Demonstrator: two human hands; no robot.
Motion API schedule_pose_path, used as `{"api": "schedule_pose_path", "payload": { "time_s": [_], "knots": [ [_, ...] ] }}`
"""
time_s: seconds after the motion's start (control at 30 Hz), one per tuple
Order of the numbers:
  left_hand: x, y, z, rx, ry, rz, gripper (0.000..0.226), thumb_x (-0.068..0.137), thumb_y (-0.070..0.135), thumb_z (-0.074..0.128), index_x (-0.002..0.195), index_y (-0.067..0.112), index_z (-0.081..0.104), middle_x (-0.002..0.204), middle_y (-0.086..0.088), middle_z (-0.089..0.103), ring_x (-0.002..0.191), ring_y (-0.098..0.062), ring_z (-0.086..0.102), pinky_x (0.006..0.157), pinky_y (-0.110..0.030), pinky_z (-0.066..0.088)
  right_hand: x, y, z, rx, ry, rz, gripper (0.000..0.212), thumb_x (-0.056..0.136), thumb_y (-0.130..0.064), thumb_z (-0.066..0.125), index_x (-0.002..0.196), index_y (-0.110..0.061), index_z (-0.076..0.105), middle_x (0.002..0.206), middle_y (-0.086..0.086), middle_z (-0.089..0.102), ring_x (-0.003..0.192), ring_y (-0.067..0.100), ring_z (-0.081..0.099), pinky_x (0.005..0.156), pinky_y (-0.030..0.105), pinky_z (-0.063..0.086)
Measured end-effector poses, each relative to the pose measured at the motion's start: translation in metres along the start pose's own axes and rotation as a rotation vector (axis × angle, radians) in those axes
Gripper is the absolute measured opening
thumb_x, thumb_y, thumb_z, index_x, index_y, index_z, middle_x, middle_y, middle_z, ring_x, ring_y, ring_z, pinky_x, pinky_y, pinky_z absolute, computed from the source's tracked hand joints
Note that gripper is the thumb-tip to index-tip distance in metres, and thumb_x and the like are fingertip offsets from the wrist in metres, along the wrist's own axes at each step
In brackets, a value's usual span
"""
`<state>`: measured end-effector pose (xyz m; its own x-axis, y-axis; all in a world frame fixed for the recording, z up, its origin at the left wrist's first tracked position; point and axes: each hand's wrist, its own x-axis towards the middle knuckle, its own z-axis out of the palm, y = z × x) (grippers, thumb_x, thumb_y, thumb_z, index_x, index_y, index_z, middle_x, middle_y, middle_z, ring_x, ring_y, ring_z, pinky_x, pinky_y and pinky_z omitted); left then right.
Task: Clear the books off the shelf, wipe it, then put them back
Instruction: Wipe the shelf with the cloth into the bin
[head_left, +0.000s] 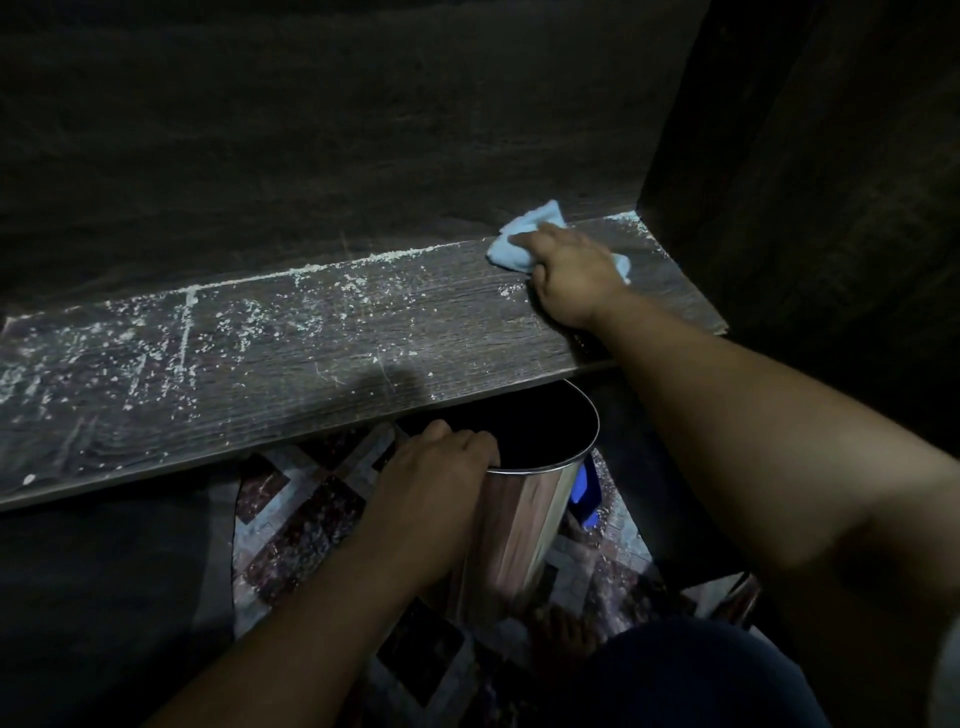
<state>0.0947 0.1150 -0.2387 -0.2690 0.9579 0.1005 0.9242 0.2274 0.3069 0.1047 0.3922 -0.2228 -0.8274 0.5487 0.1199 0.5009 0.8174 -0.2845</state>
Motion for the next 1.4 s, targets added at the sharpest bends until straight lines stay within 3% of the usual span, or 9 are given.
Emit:
{"api": "schedule_pose_path", "payload": {
  "time_s": [0.3,0.43,0.57,0.63,0.73,0.87,1.0,1.17,1.4],
  "knots": [
    [-0.005,0.006,-0.010,-0.002,-0.028,-0.023,0.022,0.079,0.007,0.057,0.096,0.022,0.055,0.095,0.006,0.060,0.092,-0.019,0.046,0.074,-0.030,0.035,-0.059,-0.022,0.001,0.143,0.000,-0.227,0.054,0.079,-0.015,0.038,0.129,-0.018,0.060,0.138,0.009,0.054,0.130,0.027,0.047,0.110,0.036,0.034],
    [-0.009,0.009,-0.013,0.000,-0.031,-0.035,0.024,0.081,0.009,0.055,0.098,0.026,0.053,0.096,0.009,0.059,0.093,-0.016,0.044,0.078,-0.028,0.035,-0.085,-0.023,-0.006,0.254,-0.003,-0.200,0.049,0.085,-0.009,0.042,0.130,-0.019,0.058,0.138,0.007,0.055,0.127,0.023,0.049,0.105,0.027,0.034],
    [-0.012,0.009,-0.016,-0.021,-0.036,-0.048,0.022,0.083,0.011,0.055,0.097,0.028,0.052,0.096,0.010,0.058,0.092,-0.013,0.043,0.074,-0.026,0.034,-0.084,-0.003,-0.029,0.329,0.183,-0.062,0.049,0.086,-0.004,0.043,0.131,-0.016,0.057,0.131,0.013,0.057,0.118,0.026,0.053,0.098,0.020,0.034],
    [-0.014,0.007,-0.016,-0.014,-0.037,-0.049,0.022,0.083,0.011,0.055,0.097,0.028,0.052,0.095,0.010,0.059,0.092,-0.013,0.043,0.072,-0.026,0.032,-0.077,0.021,-0.037,0.238,0.217,0.019,0.049,0.087,-0.004,0.043,0.133,-0.016,0.056,0.132,0.014,0.056,0.120,0.030,0.052,0.104,0.027,0.034],
    [-0.015,0.004,-0.015,-0.025,-0.037,-0.045,0.023,0.084,0.010,0.055,0.099,0.027,0.054,0.096,0.010,0.060,0.093,-0.013,0.044,0.073,-0.026,0.033,-0.074,0.048,-0.035,0.071,0.122,0.154,0.049,0.090,-0.015,0.041,0.138,-0.022,0.051,0.137,0.013,0.053,0.127,0.031,0.046,0.110,0.045,0.030],
    [-0.014,0.004,-0.015,-0.032,-0.044,-0.024,0.022,0.084,0.011,0.056,0.099,0.027,0.054,0.096,0.010,0.059,0.094,-0.014,0.044,0.077,-0.028,0.036,-0.064,0.032,-0.020,-0.049,0.032,0.215,0.049,0.096,-0.027,0.039,0.145,-0.031,0.040,0.153,0.015,0.032,0.139,0.033,0.030,0.114,0.039,0.021],
    [-0.017,0.006,-0.016,-0.030,-0.052,-0.024,0.023,0.083,0.011,0.055,0.099,0.027,0.053,0.096,0.010,0.059,0.095,-0.014,0.044,0.079,-0.029,0.040,-0.059,-0.004,-0.008,-0.025,0.007,0.105,0.050,0.096,-0.022,0.042,0.145,-0.034,0.040,0.157,0.011,0.026,0.141,0.031,0.028,0.113,0.037,0.020],
    [-0.019,0.007,-0.020,-0.046,-0.040,-0.024,0.017,0.083,0.012,0.055,0.094,0.025,0.053,0.091,0.007,0.059,0.094,-0.015,0.046,0.075,-0.031,0.043,-0.071,-0.028,0.000,0.033,-0.011,-0.051,0.050,0.090,-0.020,0.041,0.138,-0.031,0.050,0.152,0.012,0.037,0.138,0.030,0.035,0.112,0.039,0.029],
    [-0.026,0.005,-0.022,-0.008,-0.003,0.072,0.023,0.071,-0.003,0.054,0.085,0.015,0.057,0.077,-0.001,0.058,0.080,-0.025,0.051,0.066,-0.038,0.048,-0.108,-0.043,-0.002,0.069,-0.049,-0.156,0.054,0.082,-0.018,0.039,0.131,-0.025,0.059,0.146,0.014,0.045,0.131,0.036,0.044,0.109,0.044,0.034]
  ]
}}
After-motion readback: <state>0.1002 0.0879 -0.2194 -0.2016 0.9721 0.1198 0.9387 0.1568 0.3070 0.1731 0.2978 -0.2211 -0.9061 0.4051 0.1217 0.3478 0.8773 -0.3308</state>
